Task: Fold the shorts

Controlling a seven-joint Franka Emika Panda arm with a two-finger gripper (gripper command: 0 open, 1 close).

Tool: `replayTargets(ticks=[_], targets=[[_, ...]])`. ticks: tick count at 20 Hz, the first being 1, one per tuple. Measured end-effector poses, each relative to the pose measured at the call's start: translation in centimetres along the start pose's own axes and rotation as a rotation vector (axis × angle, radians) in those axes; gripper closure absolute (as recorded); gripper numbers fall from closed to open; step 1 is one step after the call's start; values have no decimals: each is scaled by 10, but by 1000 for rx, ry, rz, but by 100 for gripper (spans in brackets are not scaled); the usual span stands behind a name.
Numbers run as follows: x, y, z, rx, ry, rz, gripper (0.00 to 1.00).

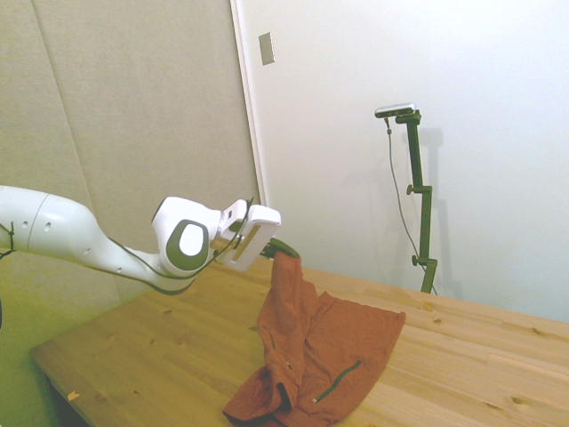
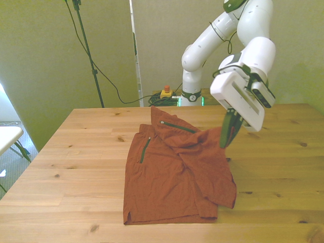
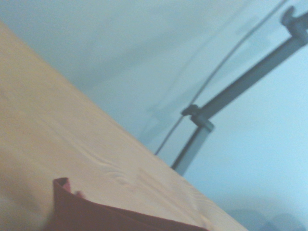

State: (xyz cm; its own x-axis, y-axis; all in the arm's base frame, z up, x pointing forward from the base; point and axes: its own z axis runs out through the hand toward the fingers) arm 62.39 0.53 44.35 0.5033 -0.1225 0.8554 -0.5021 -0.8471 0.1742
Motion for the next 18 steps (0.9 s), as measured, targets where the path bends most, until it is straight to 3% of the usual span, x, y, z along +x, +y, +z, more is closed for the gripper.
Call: replayTargets(ticks=[7,12,18], targets=[[53,80,29,-53,23,85,100],[81,107,39,-55,36,122,100],[72,121,73,-57,-4,154,100]])
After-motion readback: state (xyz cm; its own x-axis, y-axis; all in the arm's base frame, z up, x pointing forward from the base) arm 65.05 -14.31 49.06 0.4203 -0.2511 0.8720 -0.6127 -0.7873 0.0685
